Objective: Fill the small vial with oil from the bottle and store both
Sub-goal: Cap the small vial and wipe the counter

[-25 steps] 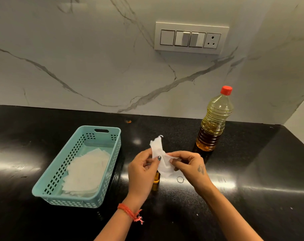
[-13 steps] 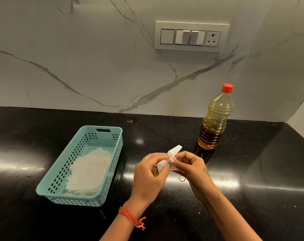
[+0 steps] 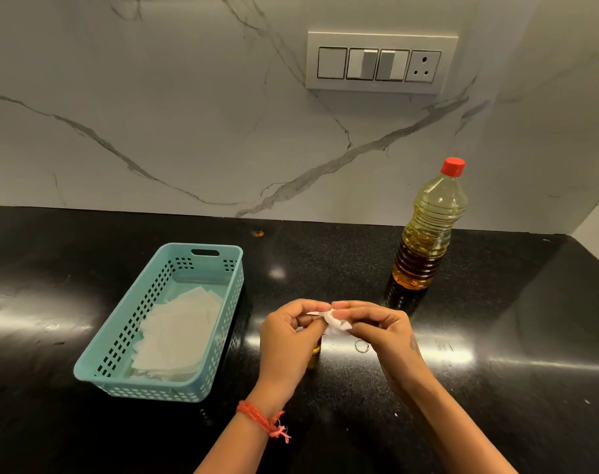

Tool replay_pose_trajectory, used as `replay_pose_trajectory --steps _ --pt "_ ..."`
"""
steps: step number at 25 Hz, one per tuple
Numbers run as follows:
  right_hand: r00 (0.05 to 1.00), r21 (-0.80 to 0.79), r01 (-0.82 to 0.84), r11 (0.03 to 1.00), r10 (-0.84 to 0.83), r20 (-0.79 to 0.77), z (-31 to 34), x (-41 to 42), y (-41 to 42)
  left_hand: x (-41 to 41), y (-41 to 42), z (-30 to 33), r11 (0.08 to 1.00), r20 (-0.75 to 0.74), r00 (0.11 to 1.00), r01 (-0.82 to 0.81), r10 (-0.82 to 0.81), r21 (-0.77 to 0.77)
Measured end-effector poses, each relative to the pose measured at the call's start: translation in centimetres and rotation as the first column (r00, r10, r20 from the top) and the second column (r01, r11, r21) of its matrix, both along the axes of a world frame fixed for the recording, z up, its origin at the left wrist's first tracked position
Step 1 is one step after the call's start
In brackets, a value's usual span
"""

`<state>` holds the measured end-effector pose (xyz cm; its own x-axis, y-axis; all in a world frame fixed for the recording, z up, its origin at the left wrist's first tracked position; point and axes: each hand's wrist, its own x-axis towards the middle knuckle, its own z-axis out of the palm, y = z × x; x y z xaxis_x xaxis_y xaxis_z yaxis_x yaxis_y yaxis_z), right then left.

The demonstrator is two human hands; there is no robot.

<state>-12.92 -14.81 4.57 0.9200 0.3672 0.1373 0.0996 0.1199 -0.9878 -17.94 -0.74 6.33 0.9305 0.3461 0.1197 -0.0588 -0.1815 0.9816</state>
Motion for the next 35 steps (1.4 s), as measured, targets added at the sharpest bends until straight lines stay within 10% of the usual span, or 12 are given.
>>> replay_pose_trajectory --steps 6,16,35 --pt "0.997 -0.034 -0.041 0.999 0.039 -0.065 -0.3 0.1 0.0 -0.2 -1.0 0.2 0.996 0.015 0.999 0.032 -0.031 -0.080" --pt "0.953 -0.203 0.278 0.939 -0.243 0.181 -1.0 1.9 1.2 0.7 1.9 -3.9 0.902 0.005 0.991 -0.126 0.136 0.414" --pt "0.880 -0.320 0.196 0.927 -0.022 0.475 -2.6 2.4 3.9 2.7 1.2 -5.3 0.920 0.019 0.993 -0.118 0.119 0.375"
